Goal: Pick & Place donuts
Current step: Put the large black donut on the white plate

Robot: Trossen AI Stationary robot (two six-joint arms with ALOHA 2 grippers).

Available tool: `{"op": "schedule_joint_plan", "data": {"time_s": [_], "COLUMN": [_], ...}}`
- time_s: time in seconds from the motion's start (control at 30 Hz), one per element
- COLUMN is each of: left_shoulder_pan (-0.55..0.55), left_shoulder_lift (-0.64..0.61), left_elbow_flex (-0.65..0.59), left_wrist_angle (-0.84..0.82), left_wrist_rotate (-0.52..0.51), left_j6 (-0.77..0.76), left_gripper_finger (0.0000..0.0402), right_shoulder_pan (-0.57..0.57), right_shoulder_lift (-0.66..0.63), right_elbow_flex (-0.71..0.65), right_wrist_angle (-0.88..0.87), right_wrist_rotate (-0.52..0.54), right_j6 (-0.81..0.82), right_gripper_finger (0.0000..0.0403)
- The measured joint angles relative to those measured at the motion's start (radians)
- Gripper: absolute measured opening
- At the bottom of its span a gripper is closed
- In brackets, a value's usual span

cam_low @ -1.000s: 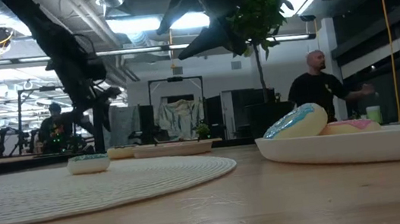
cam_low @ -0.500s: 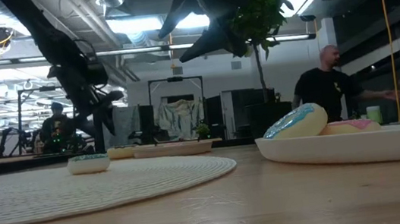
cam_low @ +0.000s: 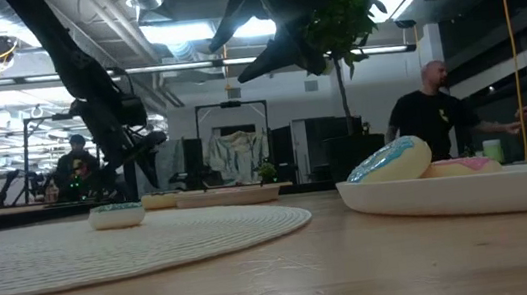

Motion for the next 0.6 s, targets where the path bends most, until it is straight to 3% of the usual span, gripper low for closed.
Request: {"op": "schedule_joint_plan", "data": {"time_s": [0.6], "left_shoulder_pan": [-0.019], "left_shoulder_lift": [0.022], "left_elbow_flex": [0.000], "left_wrist_angle": [0.043], "left_wrist_rotate": [-0.054], "left_j6": [0.014], "left_gripper_finger": [0.0251], "right_shoulder_pan": [-0.005], "right_shoulder_lift": [0.000], "right_elbow_flex": [0.000], "right_wrist_angle": [-0.008], "right_wrist_rotate": [0.000], "right_j6": [0.020], "right_gripper_finger": [0.0251]}}
